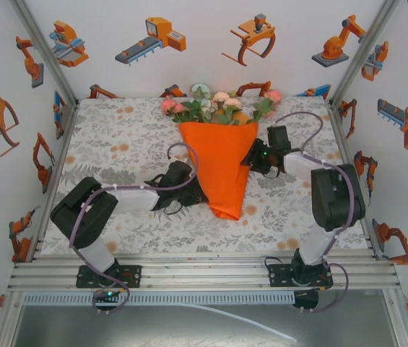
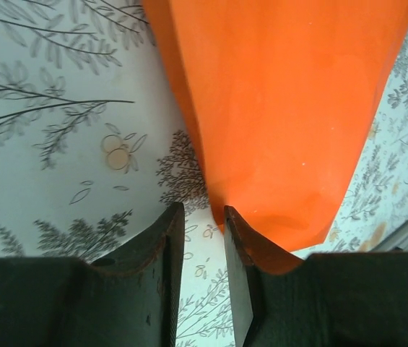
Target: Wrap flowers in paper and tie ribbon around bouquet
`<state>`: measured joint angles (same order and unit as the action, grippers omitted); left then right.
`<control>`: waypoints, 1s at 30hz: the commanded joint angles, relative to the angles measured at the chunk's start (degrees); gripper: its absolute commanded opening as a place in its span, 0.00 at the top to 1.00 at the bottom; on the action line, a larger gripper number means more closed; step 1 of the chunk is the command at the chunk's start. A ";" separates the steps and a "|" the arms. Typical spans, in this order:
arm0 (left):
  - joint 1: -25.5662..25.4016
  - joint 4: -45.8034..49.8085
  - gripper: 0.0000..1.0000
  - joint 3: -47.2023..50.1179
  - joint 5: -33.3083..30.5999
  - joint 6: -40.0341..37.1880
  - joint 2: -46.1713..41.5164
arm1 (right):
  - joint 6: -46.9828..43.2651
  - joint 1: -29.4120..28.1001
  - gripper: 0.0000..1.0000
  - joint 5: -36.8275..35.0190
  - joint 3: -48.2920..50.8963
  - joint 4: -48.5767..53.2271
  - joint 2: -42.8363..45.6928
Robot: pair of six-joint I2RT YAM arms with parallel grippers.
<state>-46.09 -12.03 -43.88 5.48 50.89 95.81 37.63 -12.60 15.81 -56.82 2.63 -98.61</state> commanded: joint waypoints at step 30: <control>-4.19 4.25 0.73 -6.22 3.81 -8.35 0.89 | 8.89 -17.46 0.70 0.50 23.06 -1.77 17.46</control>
<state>-49.84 -8.45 -50.24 7.99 43.11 94.32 45.91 -29.67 16.86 -34.65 1.43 -81.73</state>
